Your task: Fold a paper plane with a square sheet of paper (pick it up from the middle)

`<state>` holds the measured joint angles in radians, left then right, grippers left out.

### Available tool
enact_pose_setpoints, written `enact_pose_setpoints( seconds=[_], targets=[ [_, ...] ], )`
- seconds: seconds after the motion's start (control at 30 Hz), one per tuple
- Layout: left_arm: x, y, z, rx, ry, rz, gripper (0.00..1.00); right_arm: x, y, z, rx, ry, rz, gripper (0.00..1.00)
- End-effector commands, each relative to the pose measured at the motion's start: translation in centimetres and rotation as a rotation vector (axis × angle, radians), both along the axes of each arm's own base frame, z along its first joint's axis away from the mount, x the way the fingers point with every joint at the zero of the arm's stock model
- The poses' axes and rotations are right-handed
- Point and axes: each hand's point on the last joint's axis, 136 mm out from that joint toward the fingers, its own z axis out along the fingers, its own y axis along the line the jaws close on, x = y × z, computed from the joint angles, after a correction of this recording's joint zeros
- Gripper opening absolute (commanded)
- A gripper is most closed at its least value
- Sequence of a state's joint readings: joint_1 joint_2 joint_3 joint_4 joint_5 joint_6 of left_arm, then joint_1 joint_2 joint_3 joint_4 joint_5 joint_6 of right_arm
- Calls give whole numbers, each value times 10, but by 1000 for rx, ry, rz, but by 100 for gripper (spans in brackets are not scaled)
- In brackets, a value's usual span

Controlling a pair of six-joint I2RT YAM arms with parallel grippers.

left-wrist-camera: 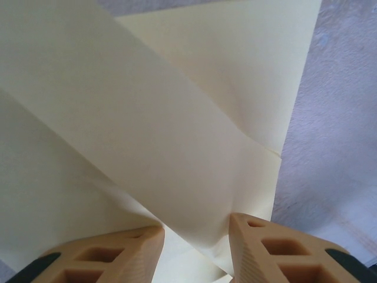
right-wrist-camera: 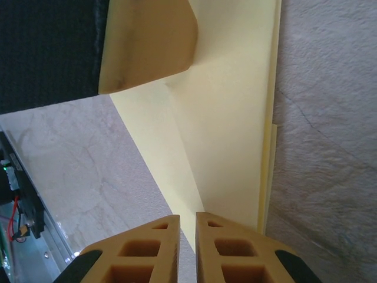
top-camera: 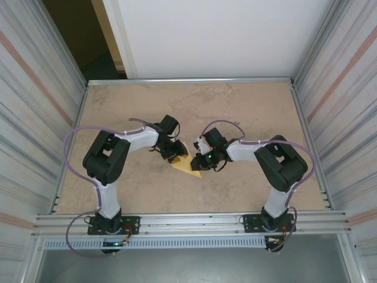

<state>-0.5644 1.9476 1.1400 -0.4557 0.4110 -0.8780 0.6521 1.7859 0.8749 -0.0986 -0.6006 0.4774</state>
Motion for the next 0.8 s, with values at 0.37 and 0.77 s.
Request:
enact_pose_setpoints(
  seconds=[0.37, 0.77],
  targets=[
    [-100, 99, -132, 490, 301, -83, 41, -6, -13, -26, -69, 32, 10, 13],
    [8, 18, 40, 134, -117, -93, 47, -17, -28, -41, -160, 87, -4, 13]
  ],
)
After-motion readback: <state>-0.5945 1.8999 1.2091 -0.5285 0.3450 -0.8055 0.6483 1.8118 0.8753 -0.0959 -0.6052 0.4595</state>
